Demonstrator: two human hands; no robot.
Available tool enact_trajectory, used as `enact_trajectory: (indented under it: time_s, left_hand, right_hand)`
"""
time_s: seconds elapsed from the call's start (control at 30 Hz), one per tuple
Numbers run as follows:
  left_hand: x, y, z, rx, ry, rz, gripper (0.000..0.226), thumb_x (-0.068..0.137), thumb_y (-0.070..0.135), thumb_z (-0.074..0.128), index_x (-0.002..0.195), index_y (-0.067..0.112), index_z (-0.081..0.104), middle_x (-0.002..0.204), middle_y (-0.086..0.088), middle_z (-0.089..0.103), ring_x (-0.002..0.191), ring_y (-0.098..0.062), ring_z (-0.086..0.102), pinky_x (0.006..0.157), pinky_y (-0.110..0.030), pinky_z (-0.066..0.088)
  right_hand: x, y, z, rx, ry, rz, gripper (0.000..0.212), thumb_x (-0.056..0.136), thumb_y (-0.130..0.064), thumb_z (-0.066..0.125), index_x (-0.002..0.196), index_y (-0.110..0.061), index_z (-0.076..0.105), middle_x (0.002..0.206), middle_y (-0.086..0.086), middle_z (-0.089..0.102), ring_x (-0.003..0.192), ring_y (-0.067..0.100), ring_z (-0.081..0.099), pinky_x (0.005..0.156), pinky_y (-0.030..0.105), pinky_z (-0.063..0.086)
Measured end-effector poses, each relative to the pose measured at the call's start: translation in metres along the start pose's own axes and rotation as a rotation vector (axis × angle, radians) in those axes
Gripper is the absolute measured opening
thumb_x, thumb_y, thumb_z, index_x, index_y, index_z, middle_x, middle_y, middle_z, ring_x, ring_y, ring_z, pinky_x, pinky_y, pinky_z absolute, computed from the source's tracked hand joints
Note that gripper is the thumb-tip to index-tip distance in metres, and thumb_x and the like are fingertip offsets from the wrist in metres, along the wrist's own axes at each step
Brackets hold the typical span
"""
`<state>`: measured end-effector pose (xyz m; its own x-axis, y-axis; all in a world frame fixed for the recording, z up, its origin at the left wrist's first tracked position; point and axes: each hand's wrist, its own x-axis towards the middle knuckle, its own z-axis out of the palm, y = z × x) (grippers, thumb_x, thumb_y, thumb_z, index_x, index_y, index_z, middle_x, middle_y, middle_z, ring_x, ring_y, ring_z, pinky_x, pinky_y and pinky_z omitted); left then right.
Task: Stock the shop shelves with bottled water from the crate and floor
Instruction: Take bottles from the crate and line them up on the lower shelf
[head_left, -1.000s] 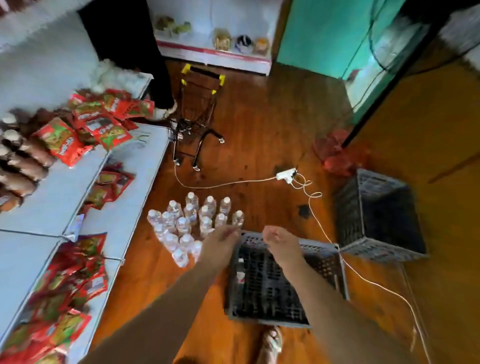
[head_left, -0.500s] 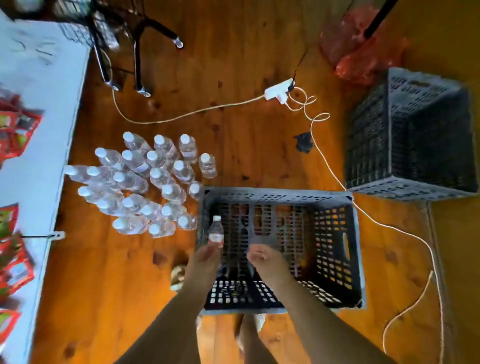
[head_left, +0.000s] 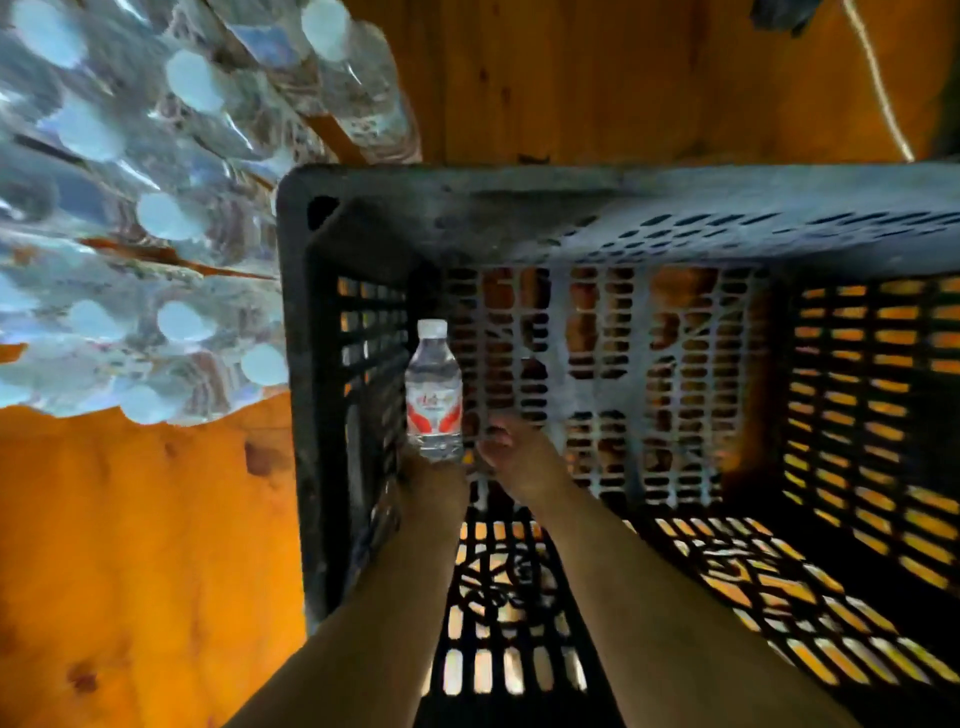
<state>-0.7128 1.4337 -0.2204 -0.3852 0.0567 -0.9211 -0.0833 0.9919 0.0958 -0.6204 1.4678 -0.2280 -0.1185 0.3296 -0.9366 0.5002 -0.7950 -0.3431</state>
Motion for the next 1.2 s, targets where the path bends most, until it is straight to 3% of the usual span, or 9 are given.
enact_trajectory:
  time_s: [0.07,0.2,0.4,0.53,0.7,0.8,1.03,1.13,1.2]
  left_hand:
    - [0.008,0.003,0.011,-0.022,0.100,0.035,0.047,0.088,0.022,0.051,0.133,0.007,0.043,0.130,-0.017,0.053,0.118,-0.038,0.051,0.097,-0.046,0.046]
    - [0.010,0.004,0.024,0.137,0.288,0.044,0.047,0.087,0.019,0.052,0.132,0.006,0.044,0.128,-0.022,0.050,0.117,-0.038,0.049,0.099,-0.045,0.043]
    - [0.011,-0.012,0.018,0.228,0.265,0.124,0.043,0.089,0.016,0.051,0.130,0.006,0.047,0.126,-0.021,0.053,0.114,-0.039,0.052,0.096,-0.048,0.045]
    - [0.009,-0.015,0.015,0.173,0.212,0.167,0.037,0.089,0.004,0.044,0.125,0.004,0.052,0.125,-0.020,0.054,0.114,-0.037,0.052,0.096,-0.044,0.045]
    - [-0.015,-0.018,0.021,-0.029,0.128,0.195,0.014,0.092,0.005,0.043,0.096,0.014,0.053,0.092,-0.006,0.061,0.083,-0.022,0.058,0.076,-0.026,0.050]
    - [-0.054,-0.014,0.014,-0.084,0.037,0.229,0.013,0.091,0.011,0.052,0.081,0.020,0.054,0.088,-0.003,0.060,0.090,-0.028,0.060,0.083,-0.038,0.049]
    - [-0.190,0.034,-0.033,-0.115,-0.264,0.356,0.046,0.084,0.013,0.066,0.127,0.023,0.053,0.109,-0.007,0.060,0.102,-0.022,0.057,0.096,-0.039,0.046]
    - [-0.242,0.050,-0.056,-0.125,-0.351,0.427,0.042,0.060,0.039,0.072,0.098,0.055,0.063,0.095,-0.002,0.070,0.102,-0.028,0.062,0.094,-0.043,0.047]
    - [-0.280,0.063,-0.075,-0.157,-0.379,0.499,0.042,0.054,0.041,0.071,0.096,0.046,0.068,0.080,0.011,0.072,0.095,-0.020,0.062,0.087,-0.037,0.046]
  right_hand:
    - [0.010,0.003,0.009,0.044,-0.055,0.011,0.021,0.094,0.001,0.043,0.111,-0.002,0.056,0.108,0.015,0.060,0.101,0.027,0.058,0.082,0.029,0.046]
    - [0.032,0.019,0.029,0.122,-0.111,-0.013,0.025,0.098,-0.011,0.040,0.077,-0.018,0.053,0.057,-0.004,0.060,0.044,-0.002,0.057,0.044,0.012,0.044]
    - [0.029,0.029,0.032,0.437,-0.163,0.067,0.044,0.090,0.002,0.052,0.129,-0.016,0.049,0.115,0.010,0.059,0.104,0.020,0.059,0.082,0.028,0.052]
    - [0.029,0.037,0.016,0.372,-0.184,0.031,0.055,0.088,0.002,0.056,0.137,-0.018,0.042,0.127,0.007,0.054,0.116,0.024,0.053,0.089,0.041,0.050]
    - [-0.002,0.043,-0.002,0.528,-0.123,0.001,0.047,0.087,0.010,0.049,0.128,-0.013,0.047,0.122,0.012,0.059,0.103,0.023,0.059,0.071,0.030,0.056]
    - [-0.042,0.041,-0.020,0.547,-0.046,-0.055,0.045,0.085,0.011,0.052,0.125,-0.010,0.051,0.118,0.014,0.062,0.102,0.026,0.061,0.077,0.032,0.056]
    - [-0.183,-0.027,-0.081,0.462,-0.039,-0.116,0.037,0.086,0.011,0.052,0.107,-0.020,0.052,0.109,0.007,0.058,0.100,0.023,0.055,0.079,0.033,0.048]
    - [-0.246,-0.064,-0.098,0.437,-0.021,-0.182,0.038,0.079,0.003,0.063,0.109,-0.017,0.050,0.113,0.008,0.056,0.099,0.023,0.055,0.076,0.033,0.050]
    - [-0.289,-0.091,-0.106,0.440,0.002,-0.244,0.037,0.072,0.000,0.064,0.102,-0.017,0.049,0.100,0.002,0.059,0.085,0.017,0.058,0.061,0.024,0.053]
